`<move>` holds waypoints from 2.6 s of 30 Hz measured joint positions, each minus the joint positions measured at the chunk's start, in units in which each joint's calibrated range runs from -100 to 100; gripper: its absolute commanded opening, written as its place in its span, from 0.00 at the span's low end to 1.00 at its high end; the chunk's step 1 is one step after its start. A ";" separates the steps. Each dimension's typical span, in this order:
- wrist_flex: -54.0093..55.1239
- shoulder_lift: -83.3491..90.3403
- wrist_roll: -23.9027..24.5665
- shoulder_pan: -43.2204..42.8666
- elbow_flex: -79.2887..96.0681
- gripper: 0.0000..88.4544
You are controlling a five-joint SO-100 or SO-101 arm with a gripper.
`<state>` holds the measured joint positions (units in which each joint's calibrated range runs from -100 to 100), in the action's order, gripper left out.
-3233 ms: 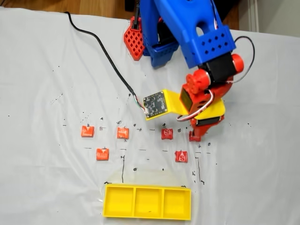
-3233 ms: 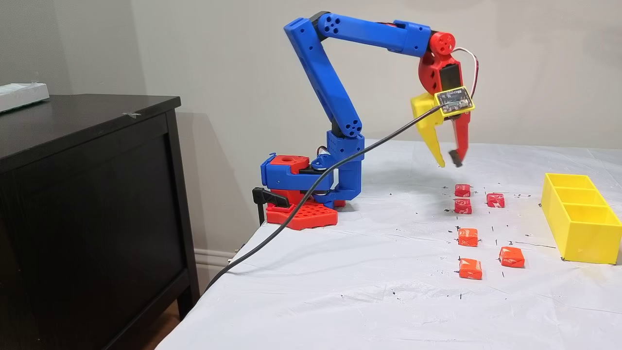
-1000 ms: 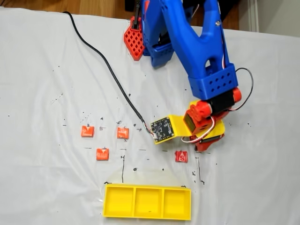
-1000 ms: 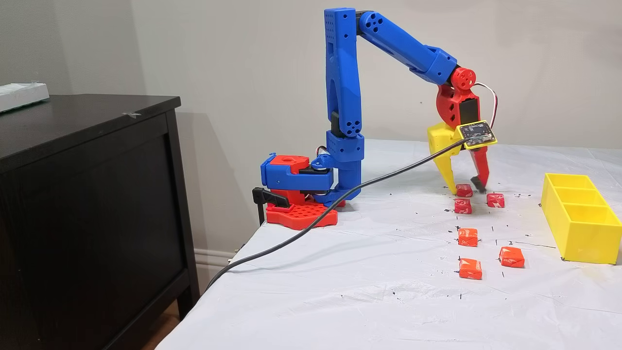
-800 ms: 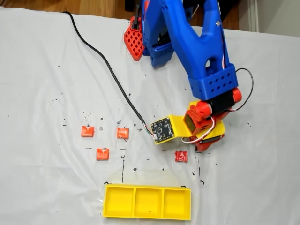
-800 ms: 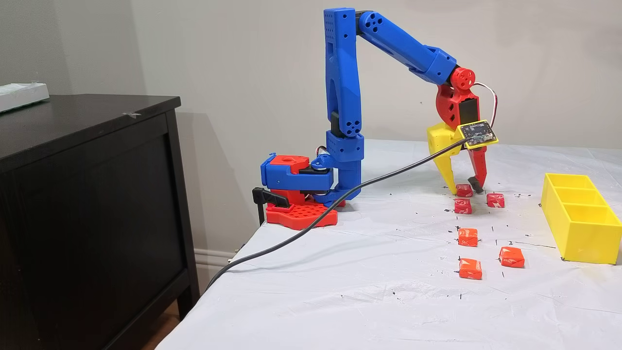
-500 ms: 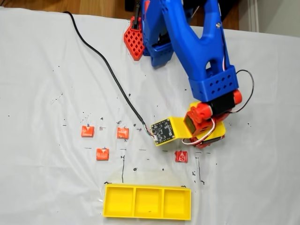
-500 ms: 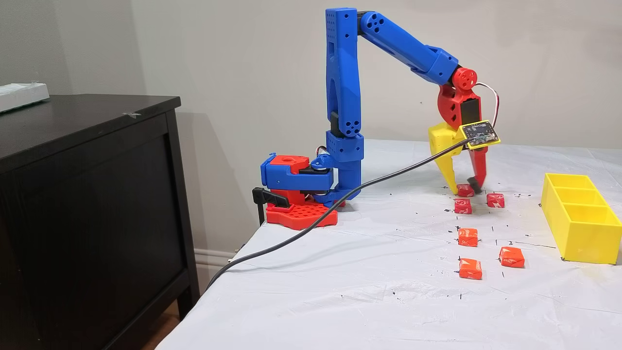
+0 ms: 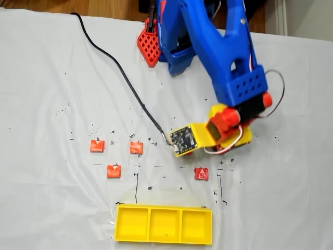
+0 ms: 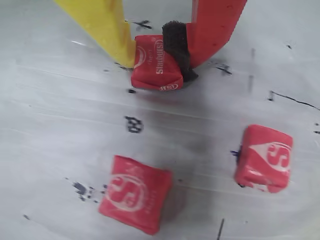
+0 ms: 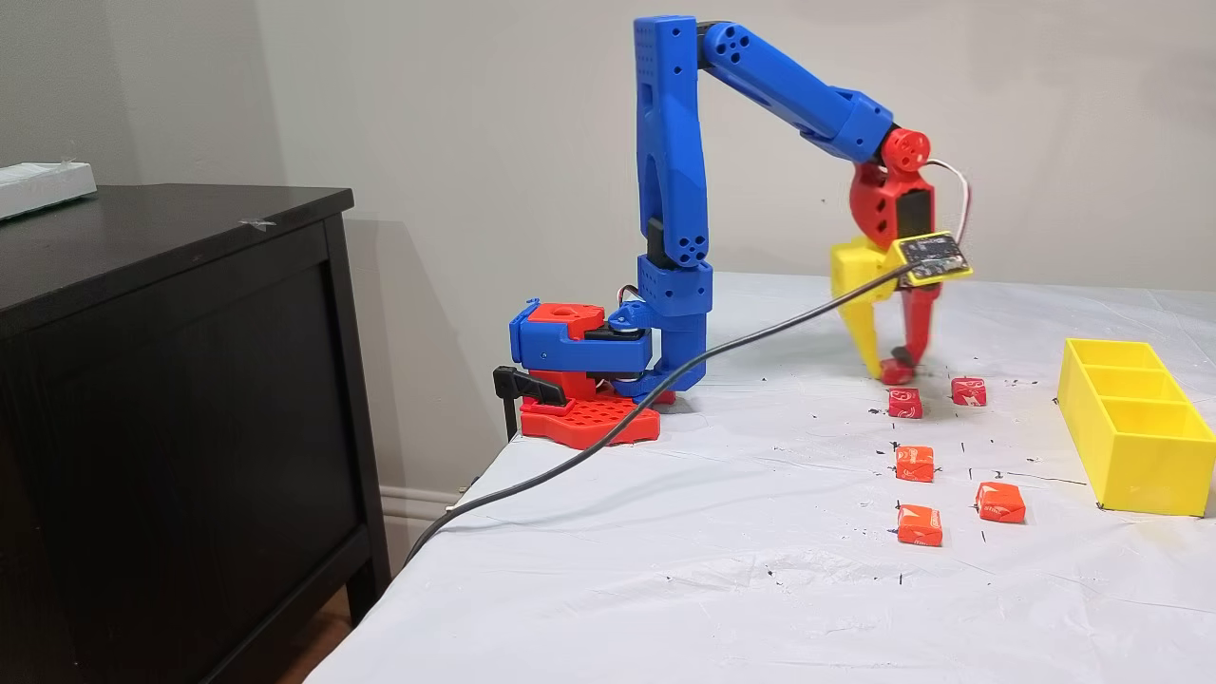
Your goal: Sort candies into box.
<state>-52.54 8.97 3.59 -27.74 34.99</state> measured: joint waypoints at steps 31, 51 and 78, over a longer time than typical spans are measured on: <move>28.41 3.47 0.10 16.62 -5.65 0.00; 31.98 -6.77 -0.44 17.01 -9.32 0.12; 23.41 -1.35 -0.78 17.01 -9.41 0.00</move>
<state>-29.13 7.61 2.81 -10.73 25.58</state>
